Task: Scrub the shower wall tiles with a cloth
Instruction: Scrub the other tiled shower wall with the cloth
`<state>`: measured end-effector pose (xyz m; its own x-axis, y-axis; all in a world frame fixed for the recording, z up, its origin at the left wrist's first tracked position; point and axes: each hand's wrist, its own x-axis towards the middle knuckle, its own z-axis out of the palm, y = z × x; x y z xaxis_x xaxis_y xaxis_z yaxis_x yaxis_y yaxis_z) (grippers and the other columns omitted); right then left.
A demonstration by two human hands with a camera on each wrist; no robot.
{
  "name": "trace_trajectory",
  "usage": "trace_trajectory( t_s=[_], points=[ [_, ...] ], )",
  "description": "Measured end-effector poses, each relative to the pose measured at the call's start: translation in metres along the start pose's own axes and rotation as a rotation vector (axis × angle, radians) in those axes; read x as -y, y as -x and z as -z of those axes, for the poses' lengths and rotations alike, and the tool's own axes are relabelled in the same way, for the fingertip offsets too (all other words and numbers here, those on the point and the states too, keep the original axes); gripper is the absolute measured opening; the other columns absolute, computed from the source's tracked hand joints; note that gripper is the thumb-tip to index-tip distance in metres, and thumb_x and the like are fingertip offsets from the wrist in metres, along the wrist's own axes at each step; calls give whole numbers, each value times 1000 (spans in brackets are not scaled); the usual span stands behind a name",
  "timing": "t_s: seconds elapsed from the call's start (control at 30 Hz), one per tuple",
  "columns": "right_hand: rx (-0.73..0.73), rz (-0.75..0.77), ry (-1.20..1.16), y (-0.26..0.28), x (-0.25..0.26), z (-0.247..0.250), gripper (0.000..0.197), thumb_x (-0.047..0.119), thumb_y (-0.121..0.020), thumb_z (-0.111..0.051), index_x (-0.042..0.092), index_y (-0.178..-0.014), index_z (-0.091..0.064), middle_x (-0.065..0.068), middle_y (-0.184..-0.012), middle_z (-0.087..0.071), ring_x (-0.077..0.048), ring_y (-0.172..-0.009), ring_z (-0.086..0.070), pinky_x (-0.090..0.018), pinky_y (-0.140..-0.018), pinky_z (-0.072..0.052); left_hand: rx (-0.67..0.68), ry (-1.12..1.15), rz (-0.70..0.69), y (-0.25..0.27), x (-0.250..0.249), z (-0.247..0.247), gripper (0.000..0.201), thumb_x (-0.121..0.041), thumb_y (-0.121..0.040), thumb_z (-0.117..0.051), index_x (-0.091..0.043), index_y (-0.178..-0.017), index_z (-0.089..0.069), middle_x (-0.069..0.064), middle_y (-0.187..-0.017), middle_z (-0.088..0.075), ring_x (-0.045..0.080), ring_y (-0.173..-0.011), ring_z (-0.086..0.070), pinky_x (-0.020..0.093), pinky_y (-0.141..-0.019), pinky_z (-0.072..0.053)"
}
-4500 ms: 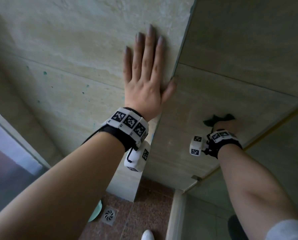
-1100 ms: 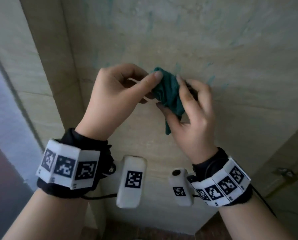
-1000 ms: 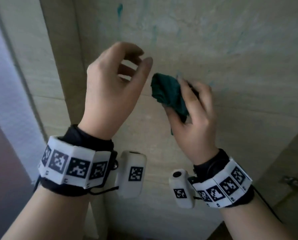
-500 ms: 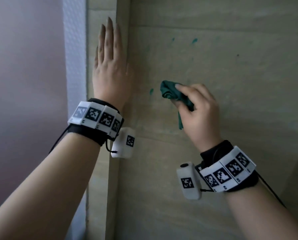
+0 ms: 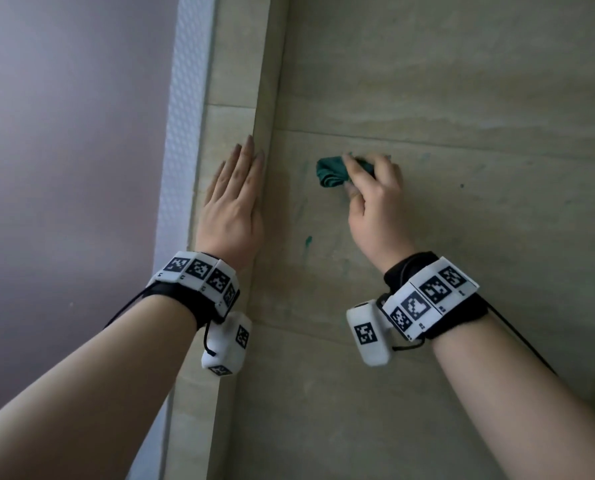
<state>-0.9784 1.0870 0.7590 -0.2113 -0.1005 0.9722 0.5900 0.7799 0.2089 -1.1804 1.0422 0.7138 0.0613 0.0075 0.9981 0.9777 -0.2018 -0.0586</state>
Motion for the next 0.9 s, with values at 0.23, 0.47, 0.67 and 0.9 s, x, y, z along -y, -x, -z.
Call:
trace_trajectory(
  t_s=[0.23,0.47,0.67,0.9],
  points=[
    [61,45,123,-81,-5,0,34,-2,-86,-54,-1,-119,-63,-25,-111,-56,-44,-102,-51,-52,-80,-49,101,-61,-71,-1,16,9,63,-18,-90,-37,-8,-151,-24,3,-158,-14,14,-147,-10,43,-121,-9],
    [277,116,289,-72,9,-26,44,-17,-84,-44,-5,-124,-58,-29,-130,-47,-48,-108,-45,-54,-90,-42,112,-108,-2,1,16,7,70,-21,-88,-35,-2,-152,-15,11,-160,-9,22,-149,-5,37,-121,-1],
    [514,423,166,23,37,-52,29,-6,-72,-66,1,-100,-70,-21,-101,-63,-41,-81,-57,-43,-68,-54,109,-123,4,1,13,6,69,-22,-88,-33,-1,-151,-16,14,-160,-11,24,-148,-7,38,-121,-1],
    [559,336,459,-43,33,-26,37,2,-97,-34,4,-129,-53,-17,-138,-42,-38,-115,-44,-43,-93,-41,135,-134,21,2,12,6,68,-24,-89,-29,-2,-151,-15,13,-160,-9,23,-148,-6,37,-121,1]
  ],
)
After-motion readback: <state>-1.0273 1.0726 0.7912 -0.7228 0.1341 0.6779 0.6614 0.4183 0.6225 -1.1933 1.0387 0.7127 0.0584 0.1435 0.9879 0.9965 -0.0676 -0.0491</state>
